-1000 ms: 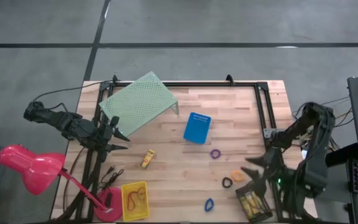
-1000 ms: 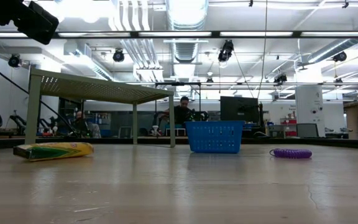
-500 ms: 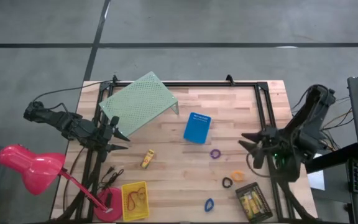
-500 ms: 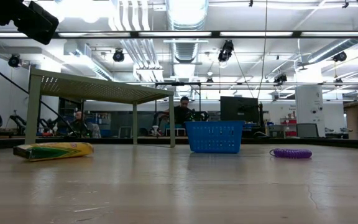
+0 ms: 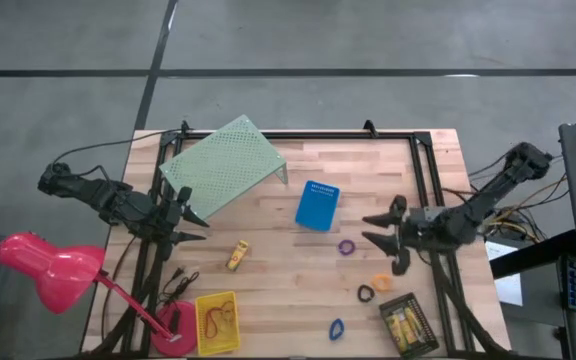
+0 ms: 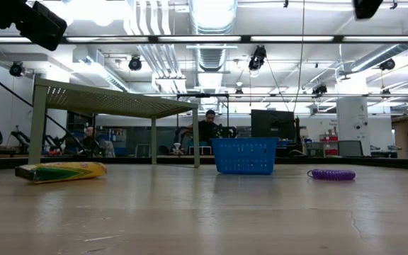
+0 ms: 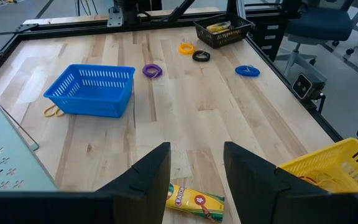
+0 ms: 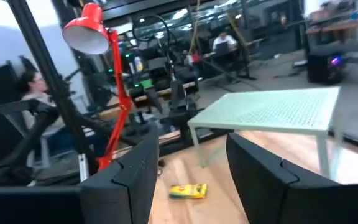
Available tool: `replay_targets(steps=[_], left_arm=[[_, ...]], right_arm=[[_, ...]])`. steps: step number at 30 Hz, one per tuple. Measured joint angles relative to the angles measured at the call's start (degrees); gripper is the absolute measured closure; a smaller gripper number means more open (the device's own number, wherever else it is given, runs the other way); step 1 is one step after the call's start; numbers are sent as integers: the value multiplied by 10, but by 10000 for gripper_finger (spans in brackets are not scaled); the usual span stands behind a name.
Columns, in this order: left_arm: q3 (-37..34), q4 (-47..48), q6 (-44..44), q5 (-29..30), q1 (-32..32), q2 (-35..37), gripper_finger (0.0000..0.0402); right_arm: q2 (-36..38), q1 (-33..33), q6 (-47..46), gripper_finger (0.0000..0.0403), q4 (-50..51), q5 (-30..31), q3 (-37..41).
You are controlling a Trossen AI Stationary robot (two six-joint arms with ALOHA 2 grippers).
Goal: Pick & Place Office Desk Supplies
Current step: Put the crayon into the black basket
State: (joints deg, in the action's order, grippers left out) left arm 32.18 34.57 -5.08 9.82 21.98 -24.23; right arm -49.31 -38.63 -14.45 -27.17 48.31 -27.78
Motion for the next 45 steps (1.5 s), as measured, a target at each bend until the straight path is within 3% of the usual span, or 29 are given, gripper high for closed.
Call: replay_targets(steps=[6, 12, 17, 21, 45], left_arm=[[0, 0, 0, 0, 0, 0, 248], [0, 0, 0, 0, 0, 0, 248], [0, 0, 0, 0, 0, 0, 248], [0, 0, 2, 0, 0, 0, 248], [0, 0, 19, 17, 0, 0, 247]], right_arm=[[32, 172, -63, 220, 2, -273, 41], [30, 313, -38, 220, 26, -375, 36], [30, 392, -31, 220, 126, -390, 14], [25, 424, -36, 220, 149, -450, 8], [15, 423, -49, 220, 149, -453, 8]])
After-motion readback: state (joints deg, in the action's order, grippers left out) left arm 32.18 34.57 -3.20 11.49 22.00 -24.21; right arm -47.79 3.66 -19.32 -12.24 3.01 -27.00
